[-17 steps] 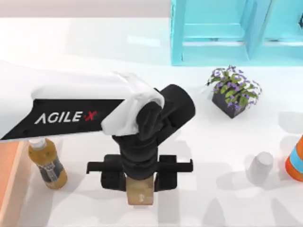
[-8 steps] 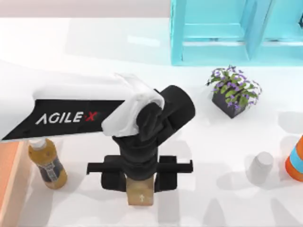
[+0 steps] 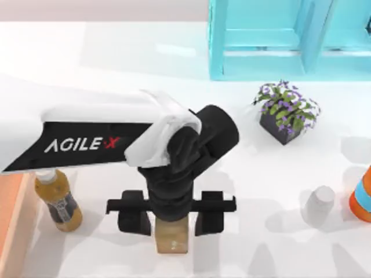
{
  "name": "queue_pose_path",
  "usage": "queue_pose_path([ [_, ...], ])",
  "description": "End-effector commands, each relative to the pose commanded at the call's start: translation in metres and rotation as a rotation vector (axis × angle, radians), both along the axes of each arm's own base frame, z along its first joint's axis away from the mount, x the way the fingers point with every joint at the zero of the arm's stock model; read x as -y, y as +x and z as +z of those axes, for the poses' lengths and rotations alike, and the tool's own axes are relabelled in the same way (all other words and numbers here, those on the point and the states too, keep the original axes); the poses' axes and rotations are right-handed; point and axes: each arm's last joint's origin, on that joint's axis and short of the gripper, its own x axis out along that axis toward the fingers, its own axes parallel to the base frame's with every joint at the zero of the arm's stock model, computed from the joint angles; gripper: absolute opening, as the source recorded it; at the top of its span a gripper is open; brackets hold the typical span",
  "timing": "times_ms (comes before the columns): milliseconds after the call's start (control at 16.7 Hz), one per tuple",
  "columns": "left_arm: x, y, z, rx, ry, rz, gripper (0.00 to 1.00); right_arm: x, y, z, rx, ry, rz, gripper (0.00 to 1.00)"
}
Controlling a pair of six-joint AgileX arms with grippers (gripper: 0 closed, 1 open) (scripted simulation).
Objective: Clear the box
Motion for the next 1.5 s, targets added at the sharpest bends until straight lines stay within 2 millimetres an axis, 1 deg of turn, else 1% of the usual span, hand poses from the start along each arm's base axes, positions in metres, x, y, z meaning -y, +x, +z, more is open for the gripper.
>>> queue_pose_path([
  [60, 0.000, 0.000, 0.000, 0.000, 0.000, 0.000, 1.00, 0.000, 0.000, 0.000, 0.000, 0.000, 0.000, 1.00],
  [600, 0.000, 0.000, 0.001, 0.001, -0.001, 0.001, 1.00, 0.000, 0.000, 0.000, 0.000, 0.000, 0.000, 1.00],
  [660, 0.001, 0.001, 0.005, 0.001, -0.002, 0.001, 1.00, 0.000, 0.000, 0.000, 0.000, 0.000, 0.000, 1.00],
  [780, 0.002, 0.002, 0.018, 0.002, -0.002, 0.002, 1.00, 0.000, 0.000, 0.000, 0.000, 0.000, 0.000, 1.00],
  [1020, 0.002, 0.001, 0.058, -0.004, 0.004, 0.001, 1.00, 0.000, 0.000, 0.000, 0.000, 0.000, 0.000, 1.00],
  [1140, 0.000, 0.000, 0.074, -0.002, 0.002, 0.000, 1.00, 0.000, 0.000, 0.000, 0.000, 0.000, 0.000, 1.00],
  [1260, 0.000, 0.000, 0.080, 0.000, 0.000, 0.000, 1.00, 0.000, 0.000, 0.000, 0.000, 0.000, 0.000, 1.00],
  [1500, 0.000, 0.001, 0.078, -0.002, 0.002, 0.002, 1.00, 0.000, 0.000, 0.000, 0.000, 0.000, 0.000, 1.00],
])
